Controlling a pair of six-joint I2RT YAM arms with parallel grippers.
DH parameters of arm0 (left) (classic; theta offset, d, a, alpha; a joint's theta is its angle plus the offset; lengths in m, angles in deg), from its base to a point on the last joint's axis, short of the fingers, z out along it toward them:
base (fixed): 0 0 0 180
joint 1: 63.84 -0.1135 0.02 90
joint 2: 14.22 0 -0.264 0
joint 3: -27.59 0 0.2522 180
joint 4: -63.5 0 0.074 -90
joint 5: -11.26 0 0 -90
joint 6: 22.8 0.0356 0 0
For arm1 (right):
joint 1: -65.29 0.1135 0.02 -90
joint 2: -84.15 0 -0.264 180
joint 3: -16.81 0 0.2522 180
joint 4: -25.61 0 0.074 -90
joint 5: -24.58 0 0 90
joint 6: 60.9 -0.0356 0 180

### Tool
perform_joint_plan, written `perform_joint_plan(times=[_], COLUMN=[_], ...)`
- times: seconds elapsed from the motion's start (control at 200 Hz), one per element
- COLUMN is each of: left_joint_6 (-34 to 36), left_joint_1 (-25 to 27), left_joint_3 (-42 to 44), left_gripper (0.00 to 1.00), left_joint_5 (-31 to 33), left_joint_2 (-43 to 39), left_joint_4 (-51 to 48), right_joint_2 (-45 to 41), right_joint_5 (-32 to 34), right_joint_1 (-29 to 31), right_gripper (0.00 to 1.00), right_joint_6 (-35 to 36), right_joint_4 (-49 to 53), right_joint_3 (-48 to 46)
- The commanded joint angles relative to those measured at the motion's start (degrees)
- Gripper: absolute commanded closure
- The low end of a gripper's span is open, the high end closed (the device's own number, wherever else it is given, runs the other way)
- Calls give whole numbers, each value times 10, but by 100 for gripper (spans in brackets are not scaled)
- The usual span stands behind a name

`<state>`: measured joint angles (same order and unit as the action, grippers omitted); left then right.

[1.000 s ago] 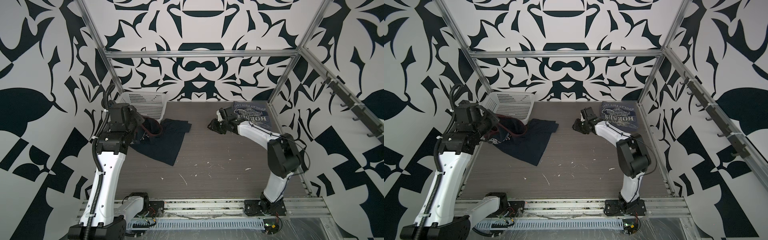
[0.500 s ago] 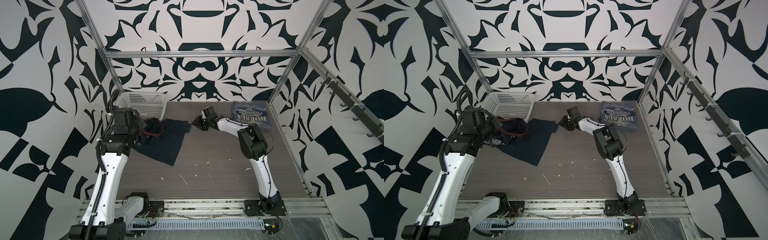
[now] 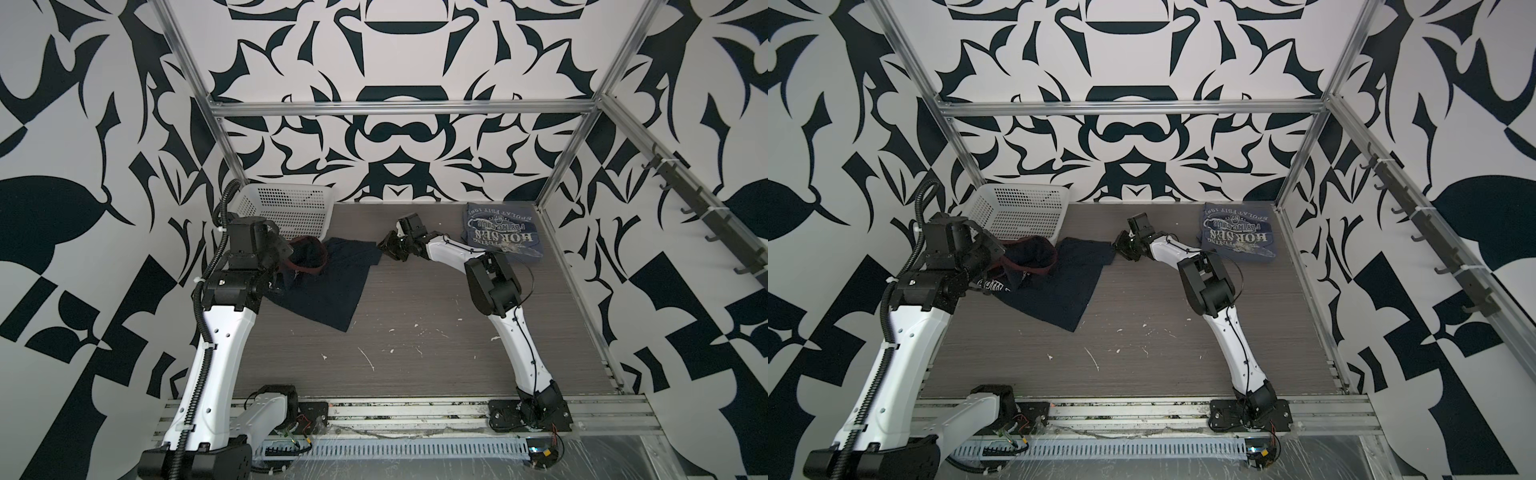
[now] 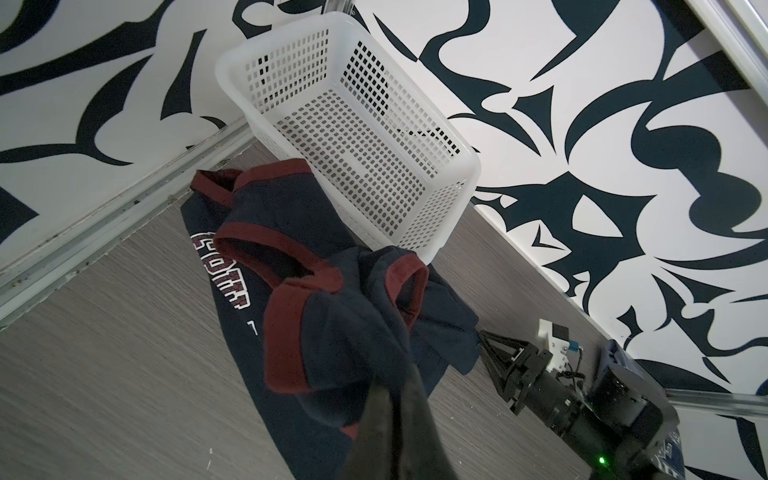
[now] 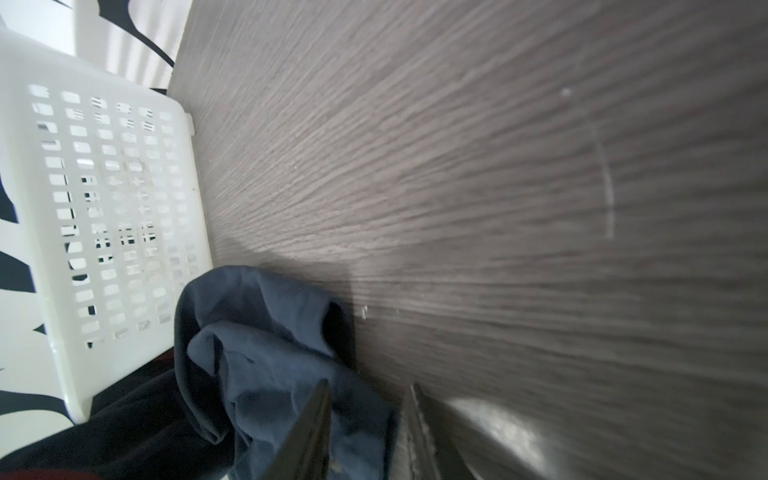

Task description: Fold and stack the tank tops

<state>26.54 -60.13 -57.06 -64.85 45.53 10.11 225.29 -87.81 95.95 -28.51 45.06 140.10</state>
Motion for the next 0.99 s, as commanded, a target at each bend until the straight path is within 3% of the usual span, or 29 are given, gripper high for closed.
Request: perform_joint_plan(times=[0.0, 0.37, 0.53, 0.71, 0.86, 0.99], left_joint_6=[-1, -2, 0, 1, 1, 1], left_joint_1=[-3, -3, -3, -3, -3, -3], left_joint_3=[9, 10, 9, 9, 8, 8], left_gripper=[100, 100, 100, 100, 100, 100], left_joint_5=[3, 3, 5, 7, 8, 8], left_joint_2=[-10, -9, -11, -11, -11, -13], left_joint_4=[9, 9, 8, 6, 6, 6], right_joint_2=[-7, -4, 16, 20, 29, 26], right_joint_5=[-6, -15, -21, -16, -11, -13], right_joint_1=[7, 14, 15, 17, 17, 17], right_gripper=[69, 74, 63, 63, 68, 80], right_joint_6=[-4, -7, -11, -13, -19, -17], right_joint_4=[12, 25, 26, 36, 44, 37], right_joint_3=[28, 58, 71, 71, 69, 70])
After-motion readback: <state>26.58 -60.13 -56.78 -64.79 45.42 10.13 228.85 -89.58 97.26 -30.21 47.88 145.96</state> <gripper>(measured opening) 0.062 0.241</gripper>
